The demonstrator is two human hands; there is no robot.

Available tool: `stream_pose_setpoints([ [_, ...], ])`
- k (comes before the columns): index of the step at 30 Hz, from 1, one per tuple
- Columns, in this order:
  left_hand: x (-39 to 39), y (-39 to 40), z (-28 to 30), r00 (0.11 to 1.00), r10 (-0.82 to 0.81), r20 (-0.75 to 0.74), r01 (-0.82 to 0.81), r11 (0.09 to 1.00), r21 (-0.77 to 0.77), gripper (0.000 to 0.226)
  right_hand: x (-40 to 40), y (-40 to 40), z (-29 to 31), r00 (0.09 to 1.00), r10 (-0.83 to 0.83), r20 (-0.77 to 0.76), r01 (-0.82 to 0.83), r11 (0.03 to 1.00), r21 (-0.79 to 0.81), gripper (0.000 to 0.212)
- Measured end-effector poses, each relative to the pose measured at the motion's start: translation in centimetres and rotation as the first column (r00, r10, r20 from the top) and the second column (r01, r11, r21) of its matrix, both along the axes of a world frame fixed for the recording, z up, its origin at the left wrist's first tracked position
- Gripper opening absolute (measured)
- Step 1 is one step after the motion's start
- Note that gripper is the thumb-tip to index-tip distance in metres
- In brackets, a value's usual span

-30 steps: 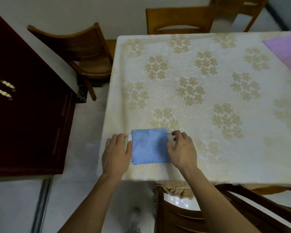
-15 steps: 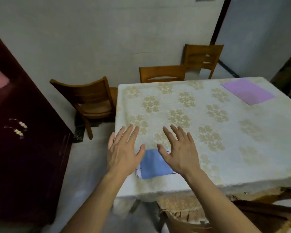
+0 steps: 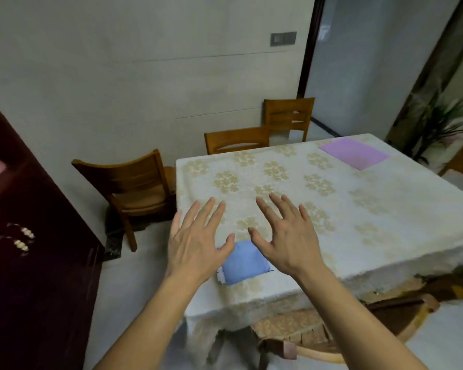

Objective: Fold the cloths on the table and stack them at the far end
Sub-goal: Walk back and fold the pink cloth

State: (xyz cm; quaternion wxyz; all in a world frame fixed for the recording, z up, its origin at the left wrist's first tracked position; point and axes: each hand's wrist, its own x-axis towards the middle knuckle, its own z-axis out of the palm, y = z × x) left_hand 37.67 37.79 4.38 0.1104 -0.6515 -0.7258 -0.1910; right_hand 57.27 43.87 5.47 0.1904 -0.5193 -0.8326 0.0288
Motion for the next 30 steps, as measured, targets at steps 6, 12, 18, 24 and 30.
stream_pose_setpoints([
  [6,4.8,0.3,0.0,0.979,-0.201,0.033,0.202,0.979,-0.018,0.072,6.1,-2.9,0.2,0.984,-0.171,0.056,0.171,0.985,0.004,0.076],
  [12,12.8,2.2,0.7,0.908,-0.419,0.023,0.419,0.907,-0.026,0.071,14.7,-6.6,1.4,0.901,-0.429,0.064,0.429,0.903,0.013,0.074],
  [18,22.9,2.5,1.8,0.765,-0.641,0.061,0.641,0.767,0.013,0.069,24.1,-11.6,2.0,0.751,-0.659,0.034,0.658,0.752,0.035,0.074],
  [24,32.5,1.3,2.3,0.631,-0.773,0.068,0.774,0.633,0.012,0.068,32.4,-17.3,1.8,0.584,-0.811,0.037,0.811,0.585,0.022,0.075],
  [30,42.9,-1.7,2.6,0.512,-0.857,0.054,0.859,0.512,-0.008,0.068,40.5,-23.5,1.8,0.433,-0.901,0.011,0.901,0.433,0.016,0.075],
])
